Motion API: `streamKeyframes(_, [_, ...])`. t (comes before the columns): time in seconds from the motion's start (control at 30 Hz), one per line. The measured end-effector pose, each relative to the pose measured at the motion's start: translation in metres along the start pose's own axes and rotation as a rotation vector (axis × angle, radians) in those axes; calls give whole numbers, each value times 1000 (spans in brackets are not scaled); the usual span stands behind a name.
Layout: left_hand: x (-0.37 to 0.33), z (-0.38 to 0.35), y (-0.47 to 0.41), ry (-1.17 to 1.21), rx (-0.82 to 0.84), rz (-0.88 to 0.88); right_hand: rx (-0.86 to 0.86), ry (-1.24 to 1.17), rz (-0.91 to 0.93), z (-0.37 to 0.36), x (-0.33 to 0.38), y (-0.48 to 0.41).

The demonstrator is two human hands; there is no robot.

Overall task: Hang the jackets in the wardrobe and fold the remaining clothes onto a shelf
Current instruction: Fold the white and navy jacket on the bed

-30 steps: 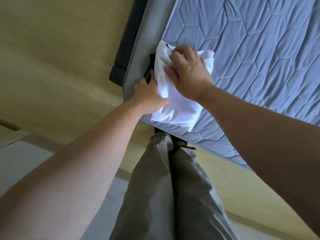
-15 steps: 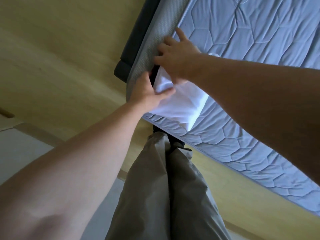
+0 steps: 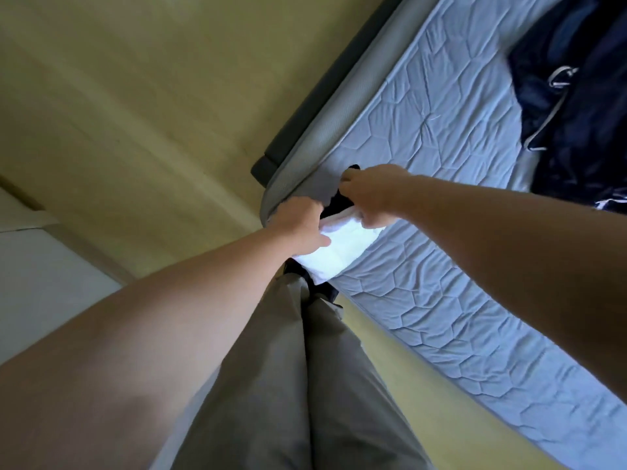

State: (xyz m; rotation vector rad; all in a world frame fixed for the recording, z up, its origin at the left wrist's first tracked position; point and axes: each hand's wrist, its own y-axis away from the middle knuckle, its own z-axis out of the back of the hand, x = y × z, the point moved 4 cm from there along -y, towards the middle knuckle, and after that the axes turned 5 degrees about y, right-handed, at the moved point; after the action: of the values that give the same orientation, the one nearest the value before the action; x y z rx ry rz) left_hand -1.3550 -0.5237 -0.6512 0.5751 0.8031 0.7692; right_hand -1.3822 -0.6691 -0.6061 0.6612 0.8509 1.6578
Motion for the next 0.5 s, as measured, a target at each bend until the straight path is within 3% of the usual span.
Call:
streamKeyframes(0.2, [-32,87,122,-296,-125,-251,-35,-169,-43,63,30,103])
streamKeyframes(0.37, [-32,182,231,-414,-224,-234,-245,227,31,174,67,166])
streamKeyframes(0.5, [-12,262,302,-440,-358,-183,-299,83,92,269,91,195])
